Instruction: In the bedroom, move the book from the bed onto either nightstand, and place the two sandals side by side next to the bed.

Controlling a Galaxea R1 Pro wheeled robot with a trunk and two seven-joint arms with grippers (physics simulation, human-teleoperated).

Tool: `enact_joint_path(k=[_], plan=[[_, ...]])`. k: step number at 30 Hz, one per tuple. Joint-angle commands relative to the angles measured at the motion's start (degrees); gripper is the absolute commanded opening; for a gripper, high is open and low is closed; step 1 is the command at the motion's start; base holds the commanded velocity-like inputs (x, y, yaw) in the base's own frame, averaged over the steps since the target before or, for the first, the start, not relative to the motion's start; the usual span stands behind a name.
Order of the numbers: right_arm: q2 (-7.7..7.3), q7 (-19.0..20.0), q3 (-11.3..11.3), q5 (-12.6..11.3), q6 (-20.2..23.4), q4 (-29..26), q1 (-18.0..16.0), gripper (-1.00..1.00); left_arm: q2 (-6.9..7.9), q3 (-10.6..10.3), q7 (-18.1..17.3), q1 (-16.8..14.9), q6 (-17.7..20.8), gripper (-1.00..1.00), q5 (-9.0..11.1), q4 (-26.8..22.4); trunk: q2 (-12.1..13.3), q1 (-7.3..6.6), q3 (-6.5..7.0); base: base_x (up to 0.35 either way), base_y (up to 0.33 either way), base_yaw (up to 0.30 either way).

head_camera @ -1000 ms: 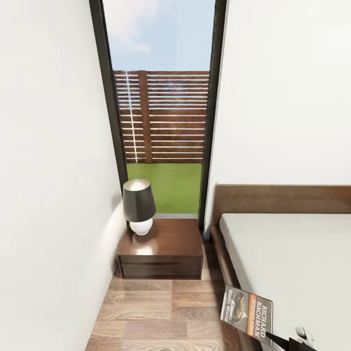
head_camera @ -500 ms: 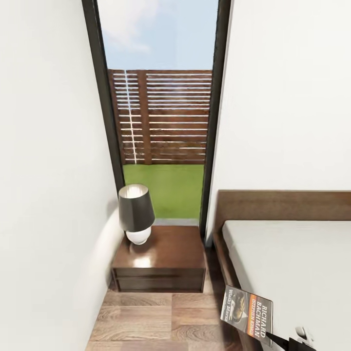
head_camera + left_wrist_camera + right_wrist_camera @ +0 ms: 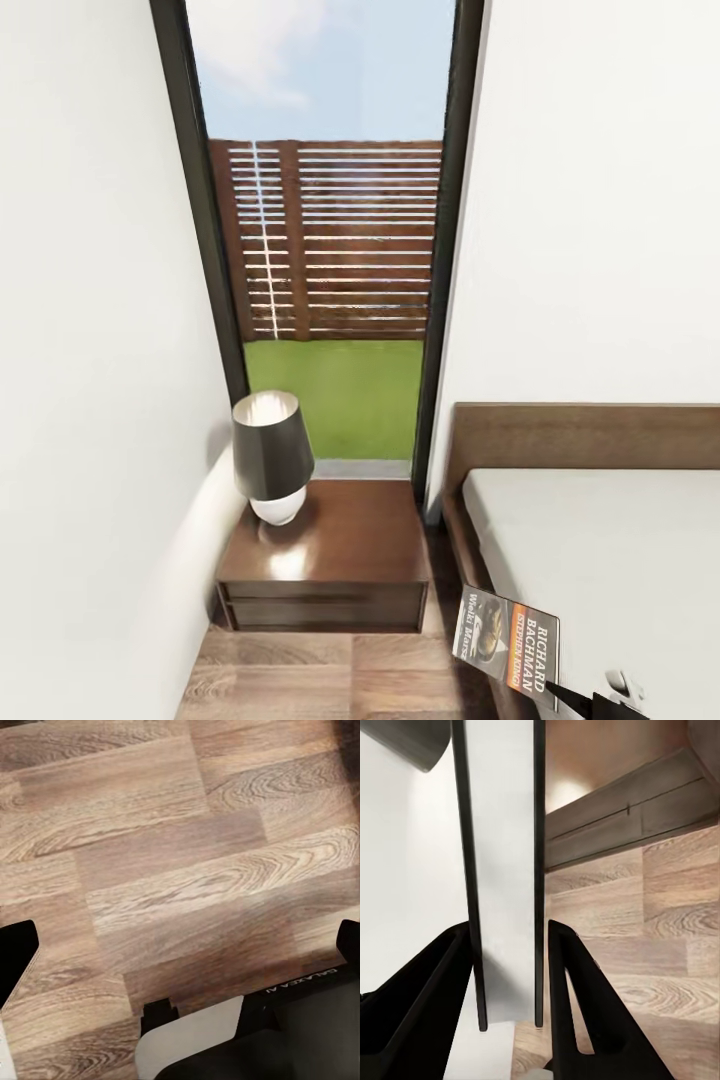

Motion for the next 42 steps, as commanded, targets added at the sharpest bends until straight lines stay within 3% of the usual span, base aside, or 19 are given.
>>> enact_joint_path(k=[1, 42], plan=[[0.02, 0.17, 0.1, -0.61, 0.33, -0.01, -0.05, -1.0, 0.01, 0.49, -0.17, -0.05, -0.17, 1.0, -0.52, 0.03, -0.06, 0.04, -0.08, 0.323, 0.0, 0.0], [-0.01, 0.15, 0.11, -0.61, 0.35, -0.01, -0.05, -1.0, 0.03, 0.49, -0.17, -0.04, -0.18, 1.0, -0.52, 0.03, -0.06, 0.04, -0.08, 0.323, 0.0, 0.0]])
